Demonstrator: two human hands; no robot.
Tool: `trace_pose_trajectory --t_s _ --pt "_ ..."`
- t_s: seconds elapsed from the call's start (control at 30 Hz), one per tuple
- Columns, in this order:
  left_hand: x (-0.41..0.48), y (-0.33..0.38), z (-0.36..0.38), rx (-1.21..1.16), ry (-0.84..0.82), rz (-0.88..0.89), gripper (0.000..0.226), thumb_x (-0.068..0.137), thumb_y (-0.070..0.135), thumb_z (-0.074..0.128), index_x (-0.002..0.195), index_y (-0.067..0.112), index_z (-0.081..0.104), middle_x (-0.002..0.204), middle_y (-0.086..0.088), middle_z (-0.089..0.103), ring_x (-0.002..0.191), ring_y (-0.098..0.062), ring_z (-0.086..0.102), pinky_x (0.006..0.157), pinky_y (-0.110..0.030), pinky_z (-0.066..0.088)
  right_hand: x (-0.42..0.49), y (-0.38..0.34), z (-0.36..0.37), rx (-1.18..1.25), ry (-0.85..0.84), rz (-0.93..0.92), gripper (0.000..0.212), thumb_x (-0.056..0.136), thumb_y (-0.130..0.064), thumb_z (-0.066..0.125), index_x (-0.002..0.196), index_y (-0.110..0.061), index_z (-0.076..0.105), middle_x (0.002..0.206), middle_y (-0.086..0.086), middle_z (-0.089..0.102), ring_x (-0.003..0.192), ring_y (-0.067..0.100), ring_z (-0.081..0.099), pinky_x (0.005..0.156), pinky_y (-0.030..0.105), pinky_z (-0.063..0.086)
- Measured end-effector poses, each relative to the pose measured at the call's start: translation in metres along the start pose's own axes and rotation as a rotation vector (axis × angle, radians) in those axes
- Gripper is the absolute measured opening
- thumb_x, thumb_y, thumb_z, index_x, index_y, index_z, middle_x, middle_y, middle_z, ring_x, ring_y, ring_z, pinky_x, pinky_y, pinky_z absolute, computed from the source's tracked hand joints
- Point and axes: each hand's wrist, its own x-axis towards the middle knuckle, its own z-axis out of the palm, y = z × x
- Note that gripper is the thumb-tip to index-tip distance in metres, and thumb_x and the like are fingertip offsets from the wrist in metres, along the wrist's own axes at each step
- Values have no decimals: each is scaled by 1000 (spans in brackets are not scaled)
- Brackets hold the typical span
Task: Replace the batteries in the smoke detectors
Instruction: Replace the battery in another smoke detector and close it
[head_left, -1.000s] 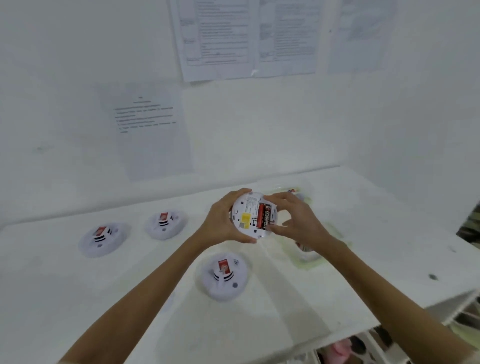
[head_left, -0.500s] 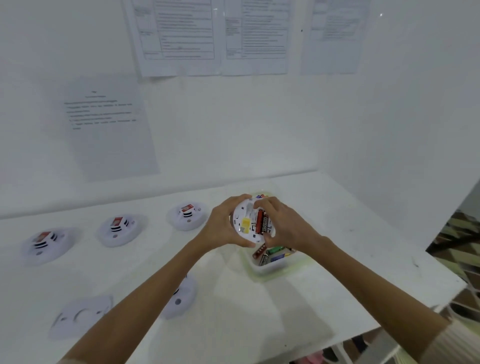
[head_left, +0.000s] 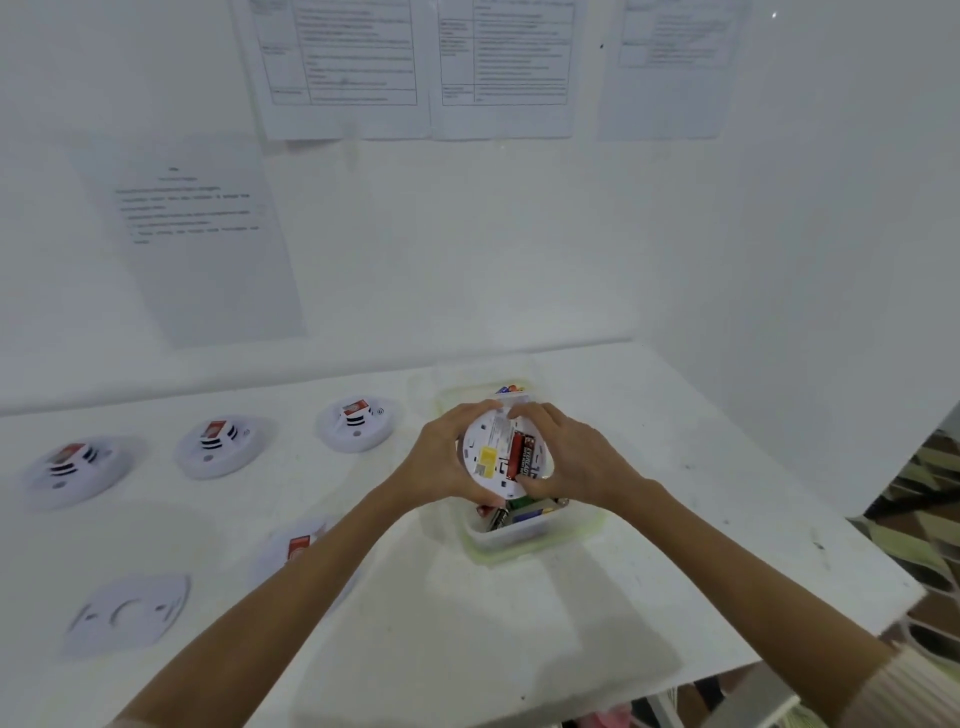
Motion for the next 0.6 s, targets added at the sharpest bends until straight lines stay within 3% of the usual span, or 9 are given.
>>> trace_pose_trajectory --t_s 0.2,0.33,0.47,0.6 --pt "-2 4 -1 41 -11 1 93 35 44 82 120 41 43 120 20 51 109 13 48 89 -7 41 2 -2 4 -76 32 -61 78 73 -45 68 138 -26 29 136 -2 41 114 17 48 66 28 45" --pt "-2 7 2 79 6 19 90 37 47 81 118 41 43 118 19 53 109 8 51 91 -16 45 2 -7 13 -77 89 -91 81 68 -40 69 129 -34 17 130 2 45 112 20 45 58 26 38" --pt "1 4 1 81 19 26 89 40 45 83 120 34 47 121 4 58 111 -8 55 94 -28 48 4 -8 18 17 131 -94 83 66 -40 69 128 -36 15 129 6 45 114 23 45 67 31 48" --pt "2 6 0 81 9 5 88 38 47 82 117 43 44 118 17 55 110 0 53 94 -20 45 7 -5 18 71 111 -115 83 62 -55 54 134 -31 20 132 4 42 116 20 42 78 34 50"
